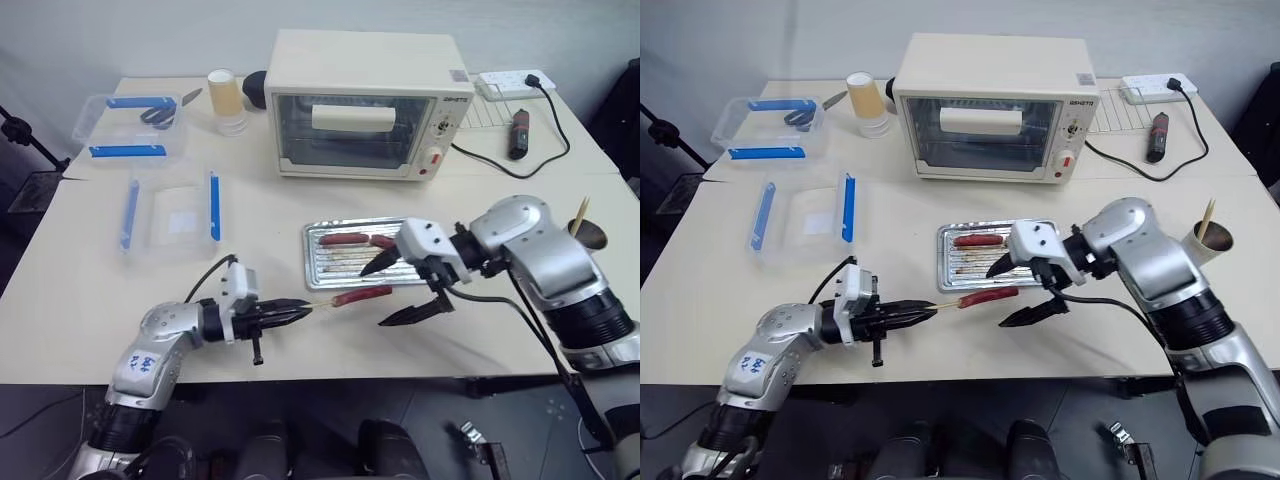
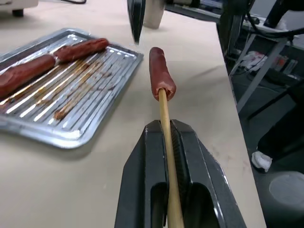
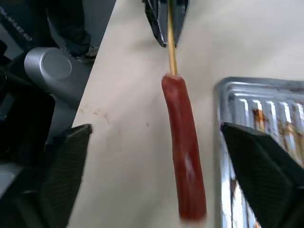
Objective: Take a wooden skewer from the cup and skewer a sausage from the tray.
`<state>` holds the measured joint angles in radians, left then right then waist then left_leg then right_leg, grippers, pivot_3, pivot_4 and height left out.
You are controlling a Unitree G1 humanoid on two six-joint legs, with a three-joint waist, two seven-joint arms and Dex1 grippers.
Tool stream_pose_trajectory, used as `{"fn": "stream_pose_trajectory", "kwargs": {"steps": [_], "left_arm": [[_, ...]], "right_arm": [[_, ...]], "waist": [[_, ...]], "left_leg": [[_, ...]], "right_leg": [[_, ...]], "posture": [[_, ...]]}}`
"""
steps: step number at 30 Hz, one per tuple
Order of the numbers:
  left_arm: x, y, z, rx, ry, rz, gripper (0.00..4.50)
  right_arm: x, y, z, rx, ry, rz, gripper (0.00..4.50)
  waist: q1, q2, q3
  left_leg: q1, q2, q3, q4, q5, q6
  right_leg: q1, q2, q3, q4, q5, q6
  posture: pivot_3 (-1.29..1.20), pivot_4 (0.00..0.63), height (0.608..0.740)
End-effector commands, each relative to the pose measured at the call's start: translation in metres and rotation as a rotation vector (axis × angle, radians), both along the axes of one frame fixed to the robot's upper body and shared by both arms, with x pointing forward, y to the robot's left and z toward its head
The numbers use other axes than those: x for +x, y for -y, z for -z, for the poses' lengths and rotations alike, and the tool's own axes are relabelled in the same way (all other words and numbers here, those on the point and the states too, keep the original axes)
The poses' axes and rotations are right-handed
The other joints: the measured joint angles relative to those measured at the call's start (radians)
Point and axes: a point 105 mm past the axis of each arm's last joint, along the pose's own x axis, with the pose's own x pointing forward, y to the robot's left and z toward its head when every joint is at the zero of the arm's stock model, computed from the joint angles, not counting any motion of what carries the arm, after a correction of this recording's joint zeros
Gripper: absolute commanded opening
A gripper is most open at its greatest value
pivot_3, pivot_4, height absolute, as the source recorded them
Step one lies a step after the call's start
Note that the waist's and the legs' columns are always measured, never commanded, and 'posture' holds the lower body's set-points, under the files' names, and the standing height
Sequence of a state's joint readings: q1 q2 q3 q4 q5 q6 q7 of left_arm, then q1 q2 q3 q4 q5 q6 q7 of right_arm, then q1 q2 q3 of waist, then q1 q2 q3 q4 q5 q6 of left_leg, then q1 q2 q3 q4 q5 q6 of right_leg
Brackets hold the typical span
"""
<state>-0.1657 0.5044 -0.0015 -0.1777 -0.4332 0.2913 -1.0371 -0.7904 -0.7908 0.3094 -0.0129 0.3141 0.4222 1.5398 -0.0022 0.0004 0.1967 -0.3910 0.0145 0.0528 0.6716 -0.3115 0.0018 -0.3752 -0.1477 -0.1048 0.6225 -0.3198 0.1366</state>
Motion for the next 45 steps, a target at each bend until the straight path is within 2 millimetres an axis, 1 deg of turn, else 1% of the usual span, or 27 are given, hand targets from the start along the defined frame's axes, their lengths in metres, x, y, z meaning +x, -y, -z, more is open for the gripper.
{"fn": "stream_pose_trajectory", "kwargs": {"steps": [1,2,4,6,9,10,11,13,15,17,19,22,26,28,31,34,37,39,42,44,45], "left_arm": [[-0.010,-0.019,-0.016,-0.037,0.080,-0.066,0.00],[-0.013,-0.025,-0.019,-0.055,0.090,-0.101,0.00],[-0.017,-0.047,-0.033,-0.140,0.130,-0.247,0.00],[-0.021,-0.058,-0.040,-0.189,0.144,-0.329,0.00],[-0.022,-0.086,-0.060,-0.335,0.206,-0.576,0.00],[-0.022,-0.096,-0.067,-0.386,0.235,-0.671,0.00],[-0.020,-0.109,-0.073,-0.434,0.275,-0.784,0.00],[-0.016,-0.132,-0.083,-0.488,0.343,-0.985,0.00],[-0.008,-0.148,-0.088,-0.541,0.362,-1.124,0.00],[0.007,-0.153,-0.087,-0.560,0.340,-1.194,0.00],[0.025,-0.149,-0.084,-0.534,0.311,-1.211,0.00],[0.045,-0.143,-0.086,-0.522,0.298,-1.221,0.00],[0.071,-0.146,-0.078,-0.471,0.230,-1.259,0.00],[0.080,-0.145,-0.073,-0.421,0.212,-1.254,0.00],[0.088,-0.144,-0.073,-0.411,0.199,-1.262,0.00],[0.091,-0.142,-0.073,-0.416,0.191,-1.261,0.80],[0.088,-0.137,-0.074,-0.418,0.201,-1.243,1.65],[0.084,-0.132,-0.077,-0.411,0.225,-1.198,2.34],[0.076,-0.126,-0.086,-0.418,0.285,-1.117,3.19],[0.062,-0.110,-0.095,-0.334,0.374,-0.945,3.85],[0.053,-0.100,-0.096,-0.280,0.400,-0.841,4.15]], "right_arm": [[-0.010,0.011,-0.021,0.126,0.033,-0.051,4.47],[-0.009,0.014,-0.027,0.194,0.050,-0.030,4.47],[-0.008,0.025,-0.043,0.395,0.098,0.024,4.47],[-0.010,0.033,-0.048,0.469,0.133,0.044,4.47],[-0.007,0.050,-0.059,0.639,0.273,0.158,4.47],[-0.009,0.053,-0.062,0.691,0.285,0.189,4.47],[-0.013,0.053,-0.069,0.761,0.339,0.193,4.47],[-0.015,0.052,-0.075,0.868,0.323,0.263,4.47],[-0.019,0.049,-0.070,0.899,0.314,0.301,4.47],[-0.020,0.045,-0.065,0.927,0.329,0.332,4.47],[-0.020,0.043,-0.061,0.946,0.336,0.362,4.47],[-0.019,0.040,-0.057,0.942,0.340,0.372,4.47],[-0.019,0.037,-0.055,0.918,0.352,0.361,4.47],[-0.019,0.036,-0.055,0.912,0.352,0.358,4.47],[-0.021,0.034,-0.053,0.888,0.349,0.341,4.47],[-0.022,0.034,-0.053,0.888,0.348,0.345,4.50],[-0.023,0.033,-0.052,0.883,0.344,0.346,4.50],[-0.024,0.033,-0.051,0.874,0.340,0.347,4.50],[-0.025,0.035,-0.048,0.851,0.335,0.343,4.50],[-0.026,0.038,-0.045,0.817,0.327,0.337,4.50],[-0.028,0.040,-0.042,0.796,0.321,0.329,4.50]], "waist": [[0.000,0.000,0.000],[0.001,-0.001,0.000],[0.001,-0.002,0.001],[0.002,-0.003,0.001],[0.007,-0.004,0.001],[0.010,-0.004,0.001],[0.013,-0.004,0.001],[0.018,-0.004,0.001],[0.024,-0.004,0.001],[0.030,-0.004,0.000],[0.032,-0.004,0.000],[0.031,-0.004,0.000],[0.026,-0.005,0.000],[0.022,-0.005,0.000],[0.023,-0.005,0.000],[0.025,-0.005,0.000],[0.025,-0.005,0.000],[0.026,-0.005,0.000],[0.026,-0.005,0.000],[0.025,-0.005,0.000],[0.024,-0.005,0.000]], "left_leg": [[0.000,0.000,-0.001,-0.001,0.000,0.000],[0.000,0.000,-0.001,-0.001,0.000,0.000],[0.000,0.000,-0.003,-0.001,0.000,0.000],[0.000,0.001,-0.006,-0.001,0.000,0.000],[0.001,0.001,-0.007,0.000,0.000,0.000],[0.001,0.002,-0.008,0.001,0.000,0.001],[0.001,0.002,-0.008,0.002,0.000,0.001],[0.001,0.001,-0.009,0.002,0.000,0.001],[0.001,0.000,-0.009,0.003,0.000,0.001],[0.001,-0.001,-0.009,0.004,0.000,0.001],[0.001,-0.002,-0.009,0.005,-0.001,0.002],[0.001,-0.002,-0.008,0.005,-0.001,0.002],[0.001,-0.002,-0.006,0.004,-0.001,0.002],[0.001,-0.001,-0.005,0.002,-0.001,0.002],[0.001,-0.001,-0.002,0.002,-0.001,0.002],[0.000,-0.001,-0.002,0.002,-0.001,0.002],[0.000,-0.001,-0.002,0.002,-0.001,0.002],[0.000,-0.001,-0.002,0.002,-0.001,0.002],[0.000,-0.001,-0.001,0.002,-0.001,0.002],[0.000,-0.001,0.000,0.002,-0.001,0.002],[0.000,-0.001,0.000,0.002,-0.001,0.002]], "right_leg": [[0.000,0.000,0.000,0.000,0.000,0.000],[0.000,0.000,0.000,0.000,0.000,0.000],[0.000,0.000,0.000,-0.001,0.000,0.000],[0.001,-0.001,0.000,-0.001,0.000,0.000],[0.002,-0.001,0.000,-0.001,0.000,0.000],[0.004,-0.002,-0.001,-0.001,0.000,0.001],[0.004,-0.002,-0.001,-0.001,0.000,0.001],[0.005,-0.002,-0.001,-0.001,0.001,0.001],[0.005,-0.001,-0.001,0.000,0.001,0.001],[0.005,-0.001,-0.001,0.000,0.001,0.001],[0.006,-0.001,-0.001,0.000,0.001,0.001],[0.006,-0.001,0.000,0.000,0.001,0.002],[0.004,0.000,0.000,0.000,0.001,0.002],[0.003,0.000,0.001,0.000,0.001,0.002],[0.002,0.000,0.001,0.000,0.001,0.002],[0.002,0.000,0.001,0.000,0.001,0.002],[0.002,0.000,0.001,0.000,0.001,0.002],[0.002,0.000,0.001,0.000,0.001,0.002],[0.002,0.000,0.001,0.000,0.001,0.002],[0.002,0.000,0.001,0.000,0.001,0.002],[0.002,0.000,0.001,0.000,0.001,0.002]], "posture": [[0.00,0.150,0.740],[0.00,0.150,0.740],[0.00,0.150,0.740],[0.00,0.150,0.740],[0.00,0.150,0.740],[0.00,0.150,0.740],[0.00,0.150,0.740],[0.00,0.150,0.740],[0.00,0.150,0.740],[0.00,0.150,0.740],[0.00,0.150,0.740],[0.00,0.150,0.740],[0.00,0.150,0.740],[0.00,0.150,0.740],[0.00,0.150,0.740],[0.00,0.150,0.740],[0.00,0.150,0.740],[0.00,0.150,0.740],[0.00,0.150,0.740],[0.00,0.150,0.740],[0.00,0.150,0.740]]}}
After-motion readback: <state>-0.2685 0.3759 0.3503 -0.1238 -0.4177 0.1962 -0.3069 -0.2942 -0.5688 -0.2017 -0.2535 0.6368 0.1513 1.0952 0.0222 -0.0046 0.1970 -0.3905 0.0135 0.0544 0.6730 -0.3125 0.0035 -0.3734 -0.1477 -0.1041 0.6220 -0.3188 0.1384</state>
